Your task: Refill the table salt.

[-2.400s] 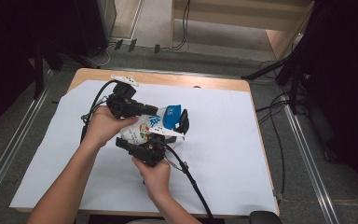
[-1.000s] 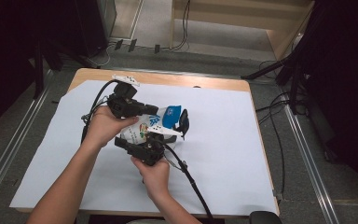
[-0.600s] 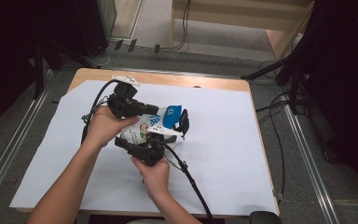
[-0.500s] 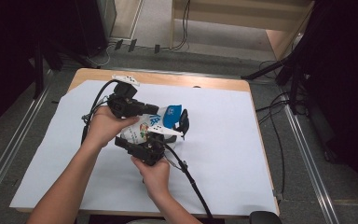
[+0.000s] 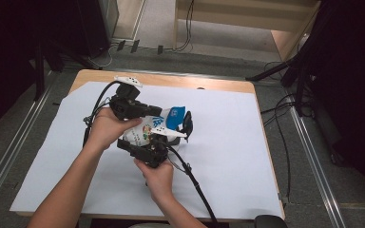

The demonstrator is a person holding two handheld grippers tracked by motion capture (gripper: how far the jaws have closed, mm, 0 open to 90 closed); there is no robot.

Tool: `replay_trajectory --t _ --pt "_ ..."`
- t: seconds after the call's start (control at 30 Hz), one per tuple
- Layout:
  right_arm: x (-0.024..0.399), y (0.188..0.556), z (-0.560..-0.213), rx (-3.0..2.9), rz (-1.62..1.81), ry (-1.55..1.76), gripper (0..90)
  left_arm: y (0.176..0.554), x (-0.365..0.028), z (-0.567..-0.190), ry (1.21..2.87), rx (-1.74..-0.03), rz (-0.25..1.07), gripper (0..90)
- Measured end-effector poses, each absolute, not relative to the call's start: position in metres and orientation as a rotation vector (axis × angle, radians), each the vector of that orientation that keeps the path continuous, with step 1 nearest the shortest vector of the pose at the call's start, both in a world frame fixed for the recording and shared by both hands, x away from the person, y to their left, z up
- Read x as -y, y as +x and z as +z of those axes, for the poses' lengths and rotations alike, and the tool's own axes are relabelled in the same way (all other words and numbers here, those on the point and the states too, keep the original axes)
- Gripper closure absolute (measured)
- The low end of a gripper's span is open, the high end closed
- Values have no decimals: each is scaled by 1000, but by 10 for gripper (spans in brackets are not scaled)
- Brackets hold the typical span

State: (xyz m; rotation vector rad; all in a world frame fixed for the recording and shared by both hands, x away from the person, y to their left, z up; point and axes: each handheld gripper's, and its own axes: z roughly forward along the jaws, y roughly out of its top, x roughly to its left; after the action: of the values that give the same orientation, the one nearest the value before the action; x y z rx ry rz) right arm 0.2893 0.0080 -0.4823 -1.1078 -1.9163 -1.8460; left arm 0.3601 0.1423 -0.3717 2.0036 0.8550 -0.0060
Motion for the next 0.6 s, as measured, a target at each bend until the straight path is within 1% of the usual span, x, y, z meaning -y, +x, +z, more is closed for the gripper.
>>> replay_trajectory --t 0.17,0.47,0.6 --pt "-8 290 -486 1923 -1838 -1111 686 360 -143 -374 2014 -856 -10 899" --pt "-7 287 -492 2007 -1831 -1101 704 363 -144 -379 2046 -846 -44 891" --pt "-7 287 -493 2041 -1826 -1092 708 364 -143 -381 2071 -843 -62 871"
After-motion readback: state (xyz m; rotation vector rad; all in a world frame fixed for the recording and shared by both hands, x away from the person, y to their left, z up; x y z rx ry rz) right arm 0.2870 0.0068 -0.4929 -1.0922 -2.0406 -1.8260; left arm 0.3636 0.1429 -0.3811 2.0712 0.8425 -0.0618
